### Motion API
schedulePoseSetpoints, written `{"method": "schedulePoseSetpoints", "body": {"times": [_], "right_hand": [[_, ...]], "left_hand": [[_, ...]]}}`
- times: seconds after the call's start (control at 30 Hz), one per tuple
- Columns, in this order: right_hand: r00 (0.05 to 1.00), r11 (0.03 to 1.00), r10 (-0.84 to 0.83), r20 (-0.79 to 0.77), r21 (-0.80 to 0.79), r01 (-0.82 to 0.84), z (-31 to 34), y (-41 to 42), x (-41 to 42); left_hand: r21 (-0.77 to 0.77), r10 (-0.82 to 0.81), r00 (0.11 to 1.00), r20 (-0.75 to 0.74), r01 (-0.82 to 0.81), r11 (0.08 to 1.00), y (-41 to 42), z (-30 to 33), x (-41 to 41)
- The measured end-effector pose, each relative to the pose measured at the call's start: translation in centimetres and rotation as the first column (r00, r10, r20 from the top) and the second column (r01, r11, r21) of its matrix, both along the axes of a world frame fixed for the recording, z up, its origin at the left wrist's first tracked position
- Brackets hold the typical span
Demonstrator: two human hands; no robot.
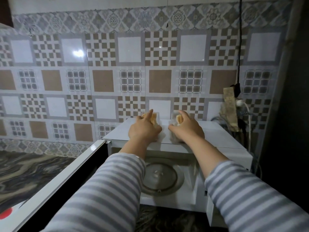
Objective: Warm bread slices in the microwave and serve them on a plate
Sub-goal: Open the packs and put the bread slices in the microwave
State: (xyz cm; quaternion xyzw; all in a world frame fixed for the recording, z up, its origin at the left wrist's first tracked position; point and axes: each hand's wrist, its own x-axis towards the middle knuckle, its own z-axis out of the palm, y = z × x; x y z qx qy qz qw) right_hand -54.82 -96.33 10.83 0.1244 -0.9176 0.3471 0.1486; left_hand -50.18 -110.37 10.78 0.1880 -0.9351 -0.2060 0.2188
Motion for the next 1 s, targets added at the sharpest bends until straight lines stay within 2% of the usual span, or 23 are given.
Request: {"method": "schedulePoseSetpoints", "body": {"times": [0.13,0.43,0.57,0.8,0.93,1.0], "right_hand": [[1.000,1.000,-0.017,-0.020,-0.019,0.017,0.0,1.1,3.4],[0.997,0.997,-0.039,-0.066,-0.067,0.035,-2.2,4.1,13.7],[0.997,0.998,-0.062,-0.051,-0.027,0.060,-4.3,5.6,18.4],[0.992,0.997,-0.077,0.103,-0.020,0.079,-11.1,8.7,24.4],[0.979,0.995,-0.102,0.178,0.007,0.103,-15.3,10.3,26.2],[0.975,0.994,-0.110,0.194,-0.003,0.113,-17.0,10.9,26.7]], "left_hand": [[0.051,-0.016,0.997,-0.082,0.020,0.998,1.3,-0.2,3.3],[0.046,-0.087,0.973,-0.215,0.100,0.994,4.4,-3.0,13.3],[0.038,-0.068,0.980,-0.187,0.077,0.996,5.9,-5.2,18.3],[0.119,-0.090,0.995,-0.053,0.096,0.988,8.7,-11.9,24.9],[0.248,-0.064,0.996,-0.056,0.076,0.966,10.9,-16.2,26.8],[0.227,-0.038,0.999,-0.034,0.045,0.973,11.5,-17.9,27.4]]}}
